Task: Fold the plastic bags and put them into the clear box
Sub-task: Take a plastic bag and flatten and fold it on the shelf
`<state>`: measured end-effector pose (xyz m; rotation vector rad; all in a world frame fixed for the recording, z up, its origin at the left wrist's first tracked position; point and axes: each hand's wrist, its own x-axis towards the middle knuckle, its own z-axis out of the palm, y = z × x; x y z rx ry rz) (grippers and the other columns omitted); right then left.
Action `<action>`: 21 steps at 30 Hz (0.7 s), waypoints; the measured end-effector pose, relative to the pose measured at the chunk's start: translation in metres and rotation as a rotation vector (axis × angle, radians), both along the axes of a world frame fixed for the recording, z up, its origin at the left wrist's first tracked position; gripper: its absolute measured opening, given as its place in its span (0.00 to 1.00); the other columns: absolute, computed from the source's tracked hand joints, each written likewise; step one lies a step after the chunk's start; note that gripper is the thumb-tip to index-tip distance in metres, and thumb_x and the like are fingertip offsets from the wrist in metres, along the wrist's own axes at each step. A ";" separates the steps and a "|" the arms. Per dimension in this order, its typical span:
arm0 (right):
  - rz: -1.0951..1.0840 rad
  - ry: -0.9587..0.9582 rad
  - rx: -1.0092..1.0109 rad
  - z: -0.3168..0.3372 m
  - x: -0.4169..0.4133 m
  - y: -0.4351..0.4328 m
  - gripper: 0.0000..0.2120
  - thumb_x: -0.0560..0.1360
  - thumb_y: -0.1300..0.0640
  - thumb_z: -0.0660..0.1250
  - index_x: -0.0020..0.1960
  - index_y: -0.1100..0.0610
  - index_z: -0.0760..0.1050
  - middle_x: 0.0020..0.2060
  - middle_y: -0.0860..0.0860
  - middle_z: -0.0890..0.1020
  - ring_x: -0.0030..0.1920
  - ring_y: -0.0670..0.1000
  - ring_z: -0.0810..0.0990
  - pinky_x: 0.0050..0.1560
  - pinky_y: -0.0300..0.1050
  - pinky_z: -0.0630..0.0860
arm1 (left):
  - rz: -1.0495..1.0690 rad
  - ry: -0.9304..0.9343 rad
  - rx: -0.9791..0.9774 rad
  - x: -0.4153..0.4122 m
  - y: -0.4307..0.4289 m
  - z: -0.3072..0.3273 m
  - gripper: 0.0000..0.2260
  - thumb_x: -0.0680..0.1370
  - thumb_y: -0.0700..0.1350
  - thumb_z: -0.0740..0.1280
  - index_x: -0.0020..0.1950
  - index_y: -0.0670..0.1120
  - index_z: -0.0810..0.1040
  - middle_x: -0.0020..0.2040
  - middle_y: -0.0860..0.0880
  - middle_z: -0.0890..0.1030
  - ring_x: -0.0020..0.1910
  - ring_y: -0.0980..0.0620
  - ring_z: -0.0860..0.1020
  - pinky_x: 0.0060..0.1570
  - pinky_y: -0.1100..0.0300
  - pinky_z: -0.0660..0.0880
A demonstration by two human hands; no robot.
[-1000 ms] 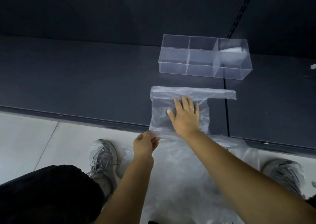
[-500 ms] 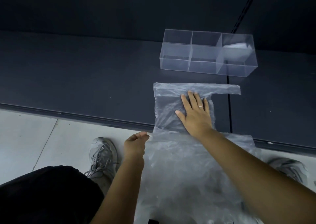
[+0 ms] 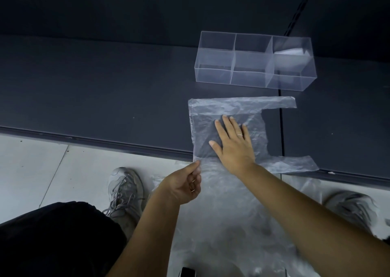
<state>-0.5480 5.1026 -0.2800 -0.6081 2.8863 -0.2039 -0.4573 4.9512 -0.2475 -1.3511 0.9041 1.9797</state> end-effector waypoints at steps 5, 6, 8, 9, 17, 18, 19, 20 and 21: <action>0.034 0.031 0.000 -0.001 -0.015 0.025 0.31 0.80 0.38 0.44 0.79 0.50 0.48 0.79 0.50 0.47 0.78 0.50 0.43 0.75 0.51 0.35 | 0.055 0.085 0.068 0.005 -0.008 -0.001 0.10 0.70 0.45 0.74 0.32 0.48 0.75 0.28 0.52 0.74 0.25 0.58 0.74 0.29 0.66 0.74; 0.035 0.032 0.007 -0.001 -0.017 0.030 0.31 0.80 0.38 0.45 0.79 0.50 0.48 0.79 0.50 0.47 0.78 0.50 0.43 0.75 0.50 0.36 | 0.085 0.097 0.074 0.006 -0.009 -0.001 0.10 0.68 0.43 0.74 0.32 0.48 0.74 0.28 0.52 0.73 0.24 0.58 0.73 0.28 0.66 0.74; 0.031 0.021 0.010 0.001 -0.023 0.039 0.30 0.80 0.39 0.46 0.79 0.50 0.48 0.79 0.50 0.47 0.78 0.50 0.43 0.75 0.50 0.36 | 0.123 0.112 0.061 0.009 -0.012 -0.001 0.11 0.64 0.41 0.74 0.33 0.50 0.73 0.28 0.53 0.73 0.25 0.58 0.72 0.29 0.66 0.74; 0.023 0.017 0.011 0.002 -0.025 0.042 0.30 0.81 0.40 0.47 0.79 0.50 0.47 0.79 0.50 0.47 0.78 0.50 0.43 0.75 0.50 0.36 | 0.103 0.118 0.037 0.010 -0.014 0.000 0.11 0.64 0.42 0.75 0.35 0.50 0.73 0.29 0.53 0.74 0.26 0.58 0.73 0.31 0.64 0.75; -0.036 0.013 -0.116 0.017 -0.006 0.018 0.29 0.81 0.41 0.44 0.79 0.51 0.48 0.79 0.51 0.47 0.78 0.51 0.42 0.74 0.52 0.36 | -0.169 0.113 -0.202 -0.006 0.008 0.015 0.16 0.75 0.58 0.68 0.53 0.46 0.79 0.44 0.50 0.86 0.42 0.54 0.82 0.40 0.62 0.76; -0.043 -0.009 -0.118 0.015 -0.003 0.014 0.30 0.80 0.40 0.44 0.79 0.51 0.47 0.79 0.51 0.46 0.78 0.50 0.41 0.74 0.52 0.36 | -0.156 0.099 -0.281 -0.008 0.014 0.016 0.13 0.75 0.55 0.69 0.50 0.46 0.79 0.42 0.50 0.86 0.41 0.54 0.81 0.38 0.63 0.76; -0.056 -0.026 -0.101 0.013 0.000 0.011 0.30 0.80 0.40 0.44 0.79 0.50 0.46 0.79 0.51 0.46 0.78 0.51 0.40 0.74 0.52 0.36 | -0.130 0.092 -0.372 -0.009 0.020 0.016 0.11 0.75 0.52 0.70 0.48 0.45 0.79 0.42 0.49 0.85 0.40 0.54 0.81 0.38 0.63 0.76; -0.071 -0.032 -0.068 0.010 0.001 0.011 0.30 0.80 0.39 0.44 0.79 0.50 0.44 0.79 0.51 0.45 0.78 0.51 0.40 0.74 0.52 0.35 | -0.080 0.091 -0.459 -0.009 0.026 0.015 0.08 0.76 0.49 0.71 0.45 0.44 0.79 0.41 0.48 0.84 0.39 0.54 0.80 0.38 0.63 0.75; -0.086 -0.028 -0.031 0.006 0.001 0.013 0.31 0.80 0.39 0.44 0.79 0.50 0.43 0.78 0.51 0.44 0.78 0.51 0.39 0.74 0.52 0.35 | -0.001 0.102 -0.537 -0.008 0.031 0.014 0.07 0.75 0.46 0.71 0.42 0.44 0.78 0.39 0.48 0.83 0.37 0.54 0.79 0.38 0.63 0.74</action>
